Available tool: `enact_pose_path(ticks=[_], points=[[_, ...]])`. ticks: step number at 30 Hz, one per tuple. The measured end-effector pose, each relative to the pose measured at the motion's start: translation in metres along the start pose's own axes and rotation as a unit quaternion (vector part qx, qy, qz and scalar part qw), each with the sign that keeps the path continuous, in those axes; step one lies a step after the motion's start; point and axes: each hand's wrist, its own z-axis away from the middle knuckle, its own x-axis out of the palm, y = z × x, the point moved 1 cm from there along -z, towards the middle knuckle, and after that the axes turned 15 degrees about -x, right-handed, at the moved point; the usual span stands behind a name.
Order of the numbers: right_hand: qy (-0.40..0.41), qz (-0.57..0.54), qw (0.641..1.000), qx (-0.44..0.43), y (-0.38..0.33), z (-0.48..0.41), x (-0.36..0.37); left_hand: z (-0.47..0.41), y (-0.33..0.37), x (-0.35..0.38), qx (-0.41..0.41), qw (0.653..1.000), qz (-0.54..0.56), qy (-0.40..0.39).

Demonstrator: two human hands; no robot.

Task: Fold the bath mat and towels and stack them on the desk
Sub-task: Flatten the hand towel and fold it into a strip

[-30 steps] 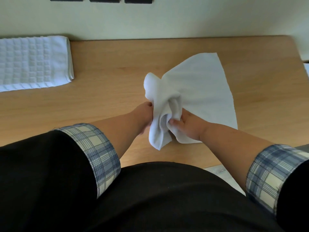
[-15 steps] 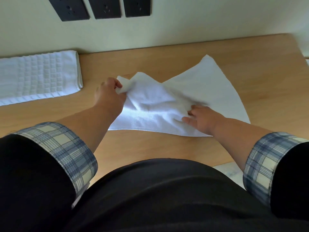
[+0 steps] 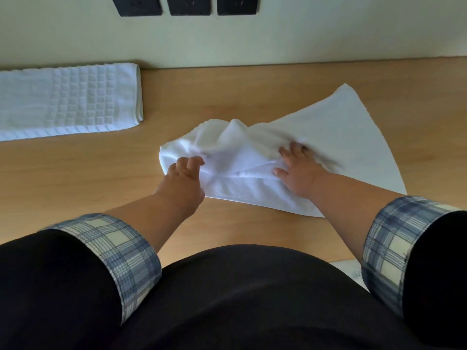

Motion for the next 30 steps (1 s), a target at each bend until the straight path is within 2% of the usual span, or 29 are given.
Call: enact_pose_path(ticks=[4,10,13,15,17,19,21,23,25,27,30], points=[[-0.007,-0.022,0.995,0.101,0.021,-0.006,-0.008,0.002,-0.001,0.006,0.055,0.998,-0.024,-0.011],[-0.01,-0.018,0.989,0.144,0.02,-0.012,-0.04,0.018,0.01,0.013,0.079,0.996,-0.049,-0.005],[0.095,-0.125,0.973,0.167,-0.019,-0.015,-0.042,0.022,0.009,0.014,0.113,0.991,-0.065,0.003],[0.198,-0.21,0.949,0.13,-0.053,-0.012,-0.03,0.024,0.011,0.013,0.14,0.988,-0.068,0.004],[0.228,-0.186,0.956,0.014,-0.089,-0.009,-0.012,0.026,0.013,0.013,0.168,0.983,-0.073,-0.016],[0.142,-0.089,0.982,-0.09,-0.11,-0.011,0.005,0.03,0.013,0.015,0.203,0.975,-0.081,-0.045],[0.027,-0.017,0.993,-0.114,-0.109,-0.014,0.014,0.034,0.01,0.016,0.252,0.961,-0.107,-0.037],[-0.019,0.012,0.994,-0.106,-0.098,-0.019,0.016,0.037,0.004,0.017,0.266,0.959,-0.098,-0.024],[-0.017,0.015,0.993,-0.114,-0.093,-0.023,0.015,0.037,-0.004,0.017,0.218,0.975,-0.036,-0.023],[0.002,-0.01,0.991,-0.131,-0.091,-0.026,0.012,0.033,-0.014,0.015,0.118,0.992,0.045,-0.008],[0.048,-0.036,0.989,-0.137,-0.091,-0.024,0.013,0.019,-0.027,0.011,-0.029,0.993,0.113,0.026]])
